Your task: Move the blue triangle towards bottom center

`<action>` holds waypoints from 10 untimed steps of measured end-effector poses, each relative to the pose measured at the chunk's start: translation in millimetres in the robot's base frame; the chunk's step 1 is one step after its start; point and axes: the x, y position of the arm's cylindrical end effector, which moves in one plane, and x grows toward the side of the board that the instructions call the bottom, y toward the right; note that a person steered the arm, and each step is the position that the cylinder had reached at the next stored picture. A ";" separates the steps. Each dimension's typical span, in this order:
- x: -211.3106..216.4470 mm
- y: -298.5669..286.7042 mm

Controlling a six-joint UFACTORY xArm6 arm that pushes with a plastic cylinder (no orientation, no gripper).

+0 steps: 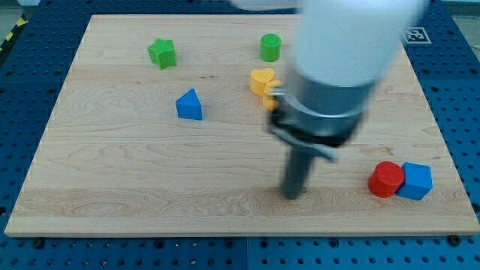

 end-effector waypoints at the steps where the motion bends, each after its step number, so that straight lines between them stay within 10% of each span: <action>1: -19.8 -105.5; 3: -127.0 -170.4; 10: -134.3 -50.7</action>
